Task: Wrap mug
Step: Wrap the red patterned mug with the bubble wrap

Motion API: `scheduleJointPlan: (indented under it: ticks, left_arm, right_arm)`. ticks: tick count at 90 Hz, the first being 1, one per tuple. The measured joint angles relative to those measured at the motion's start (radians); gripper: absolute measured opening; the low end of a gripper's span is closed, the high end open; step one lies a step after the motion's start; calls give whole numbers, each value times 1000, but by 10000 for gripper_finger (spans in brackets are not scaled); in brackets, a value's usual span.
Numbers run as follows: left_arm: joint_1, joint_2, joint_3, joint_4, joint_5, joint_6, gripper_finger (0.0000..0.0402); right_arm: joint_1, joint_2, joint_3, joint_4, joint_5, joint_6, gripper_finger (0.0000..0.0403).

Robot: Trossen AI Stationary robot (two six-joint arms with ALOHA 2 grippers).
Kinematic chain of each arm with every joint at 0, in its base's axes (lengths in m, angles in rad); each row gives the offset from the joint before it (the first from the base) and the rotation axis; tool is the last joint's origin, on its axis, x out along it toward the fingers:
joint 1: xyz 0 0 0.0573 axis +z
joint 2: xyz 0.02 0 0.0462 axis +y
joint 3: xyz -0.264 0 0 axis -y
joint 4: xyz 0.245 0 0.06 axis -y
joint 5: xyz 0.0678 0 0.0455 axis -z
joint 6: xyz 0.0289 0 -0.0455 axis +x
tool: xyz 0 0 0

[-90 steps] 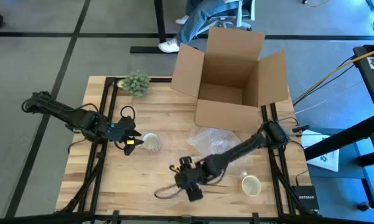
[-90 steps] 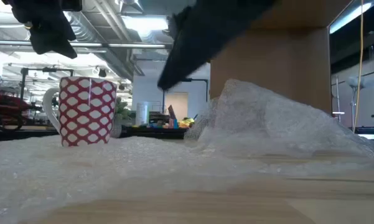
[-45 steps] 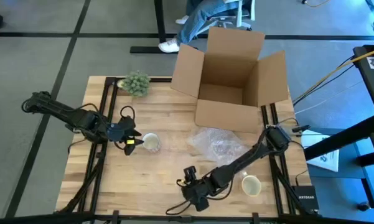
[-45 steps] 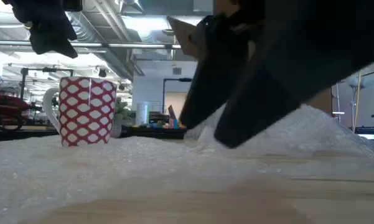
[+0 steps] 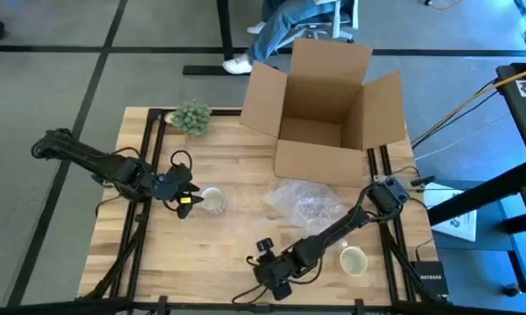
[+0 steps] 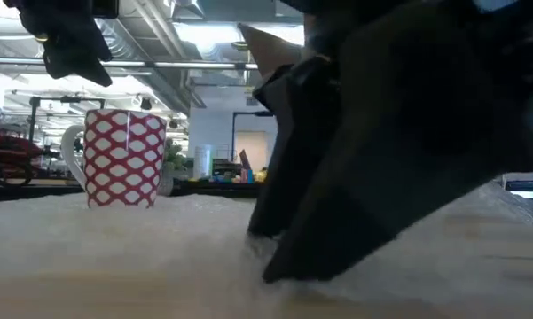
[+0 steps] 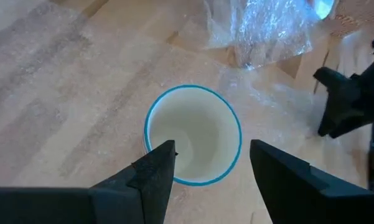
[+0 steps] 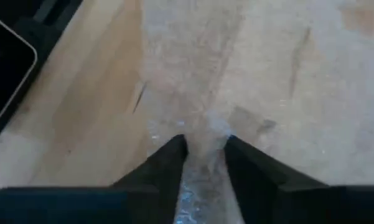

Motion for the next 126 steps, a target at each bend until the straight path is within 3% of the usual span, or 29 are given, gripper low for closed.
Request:
scheduleJointPlan:
  ticks: [7,30,69,99,126]
  left_arm:
    - [0,29,0,-1,-3,0,191]
    - [-6,145,-1,46,-2,15,191]
    - [-43,256,-1,109,4,13,191]
    - [-51,269,0,143,44,20,191]
    - [-51,177,21,144,49,45,191]
  right_arm:
    - [3,-10,-2,-12,0,13,10]
    - [13,-105,15,-87,11,24,3]
    - [-41,-169,75,-78,162,-88,0]
    - [-186,-175,203,-99,311,-221,0]
    - [-316,-175,226,-32,312,-247,0]
